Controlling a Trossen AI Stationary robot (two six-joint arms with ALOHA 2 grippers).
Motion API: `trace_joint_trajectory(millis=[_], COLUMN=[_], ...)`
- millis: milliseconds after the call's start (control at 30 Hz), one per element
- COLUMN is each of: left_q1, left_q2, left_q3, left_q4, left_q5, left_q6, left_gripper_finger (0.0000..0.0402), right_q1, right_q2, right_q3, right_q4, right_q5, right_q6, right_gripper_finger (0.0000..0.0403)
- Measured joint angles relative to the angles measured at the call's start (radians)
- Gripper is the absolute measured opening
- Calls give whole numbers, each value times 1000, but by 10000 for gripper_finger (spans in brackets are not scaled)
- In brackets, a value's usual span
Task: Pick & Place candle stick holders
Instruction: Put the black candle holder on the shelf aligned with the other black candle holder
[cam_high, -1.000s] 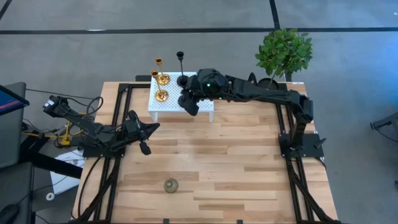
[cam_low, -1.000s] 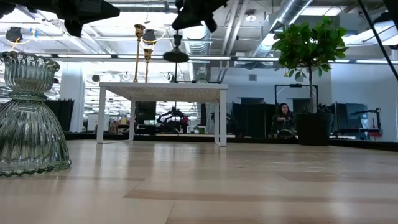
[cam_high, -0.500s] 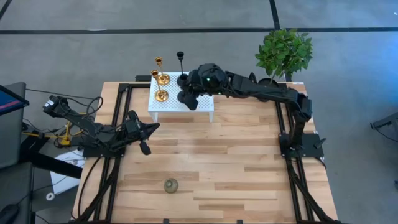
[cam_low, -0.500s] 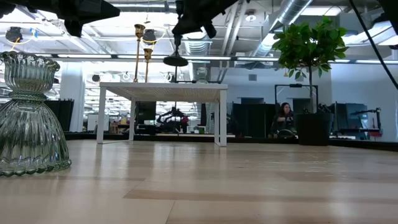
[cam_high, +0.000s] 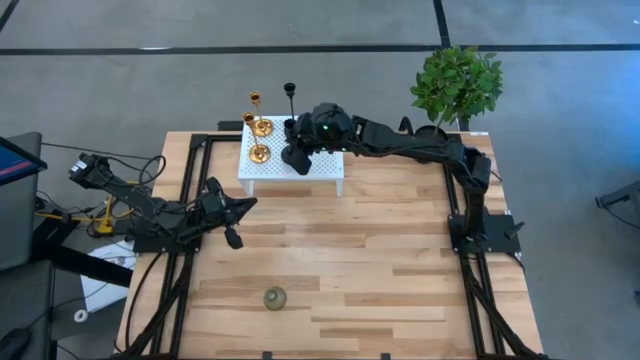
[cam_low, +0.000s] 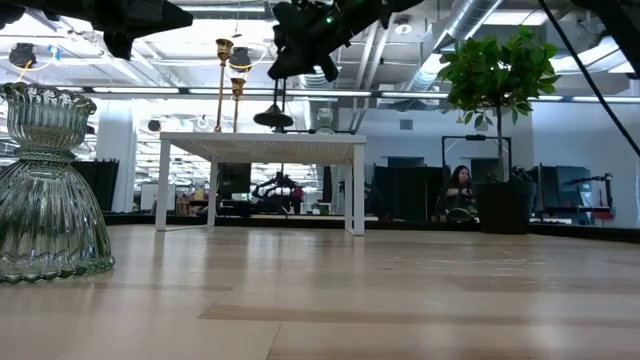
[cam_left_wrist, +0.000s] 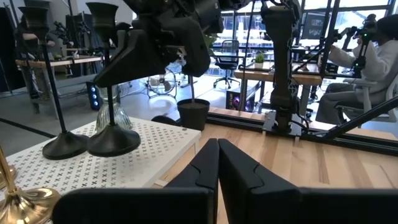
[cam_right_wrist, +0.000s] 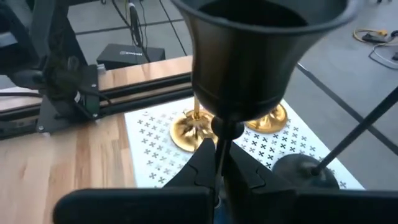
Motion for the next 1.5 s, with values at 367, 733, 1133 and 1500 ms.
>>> trace_joint_trajectory(millis=[367,733,1133,1500], left_q1=[0,0,0,0], left_q2=[0,0,0,0], left_q3=[0,0,0,0], left_q4=[0,0,0,0], left_q5=[0,0,0,0], left_q6=[0,0,0,0], left_gripper_finger=[8,7,7,7], right_q1=[-20,-26,-33,-44], right_q2=[12,13,13,50], right_q3=[0,0,0,-1], right_q4=[-8,-23,-30,-16], right_q5=[-7,-7,-59,-134], right_q6=[4,23,23,17], right_gripper_finger=[0,0,0,0])
